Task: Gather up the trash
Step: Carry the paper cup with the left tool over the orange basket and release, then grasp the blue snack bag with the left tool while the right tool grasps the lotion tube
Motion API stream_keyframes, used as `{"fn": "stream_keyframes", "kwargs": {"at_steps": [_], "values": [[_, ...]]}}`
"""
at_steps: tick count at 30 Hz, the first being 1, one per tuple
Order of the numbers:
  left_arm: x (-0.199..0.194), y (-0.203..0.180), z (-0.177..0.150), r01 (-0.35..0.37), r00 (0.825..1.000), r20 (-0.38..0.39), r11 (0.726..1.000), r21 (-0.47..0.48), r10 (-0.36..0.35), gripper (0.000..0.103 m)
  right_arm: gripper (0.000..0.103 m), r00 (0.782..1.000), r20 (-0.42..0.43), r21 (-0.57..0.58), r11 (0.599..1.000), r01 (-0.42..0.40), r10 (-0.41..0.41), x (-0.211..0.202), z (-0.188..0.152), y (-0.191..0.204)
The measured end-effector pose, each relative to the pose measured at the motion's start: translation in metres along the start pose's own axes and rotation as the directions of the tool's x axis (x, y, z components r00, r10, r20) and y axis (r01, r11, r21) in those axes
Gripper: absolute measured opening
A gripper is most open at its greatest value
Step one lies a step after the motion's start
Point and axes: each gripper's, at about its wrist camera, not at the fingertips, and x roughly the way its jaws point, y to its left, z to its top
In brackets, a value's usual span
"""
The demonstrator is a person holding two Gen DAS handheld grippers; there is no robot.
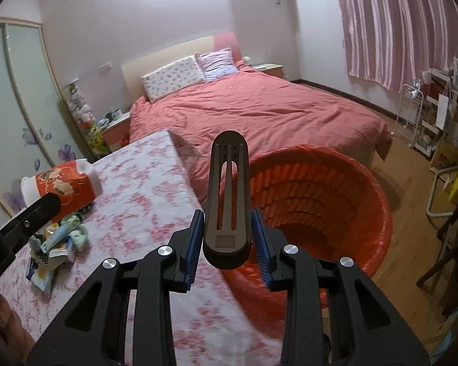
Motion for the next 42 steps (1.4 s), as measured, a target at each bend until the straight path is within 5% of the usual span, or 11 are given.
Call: {"fn": "stream_keyframes", "kwargs": {"at_steps": [17, 21, 24, 31, 42], "values": [[0.124, -0.084, -0.004, 0.142, 0.979, -0.159, 0.988, 0.066, -0.13, 0.007, 0.033, 1.0, -0.007, 0.135, 0.991, 0.011, -0.01, 0.032, 0.009, -0.078], [0.144, -0.082, -0.007, 0.118, 0.974, -0.199, 0.992, 0.046, -0.107, 0.038, 0.04, 1.0, -0.02, 0.171, 0.985, 0.006, -0.002, 0.037, 0.009, -0.09], [0.15, -0.071, -0.009, 0.087, 0.973, -0.216, 0.996, 0.034, -0.078, 0.041, 0.054, 1.0, -0.018, 0.178, 0.984, 0.029, -0.026, 0.034, 0.006, -0.095], [0.129, -0.042, -0.012, 0.008, 0.977, -0.215, 1.0, 0.013, -0.005, 0.046, 0.057, 0.998, -0.021, 0.18, 0.982, 0.057, -0.054, 0.025, 0.008, -0.1], [0.047, 0.018, -0.021, -0.147, 0.979, -0.145, 0.989, -0.005, 0.145, 0.059, 0.06, 1.0, 0.012, 0.071, 0.997, 0.012, -0.013, -0.001, 0.01, -0.039]]}}
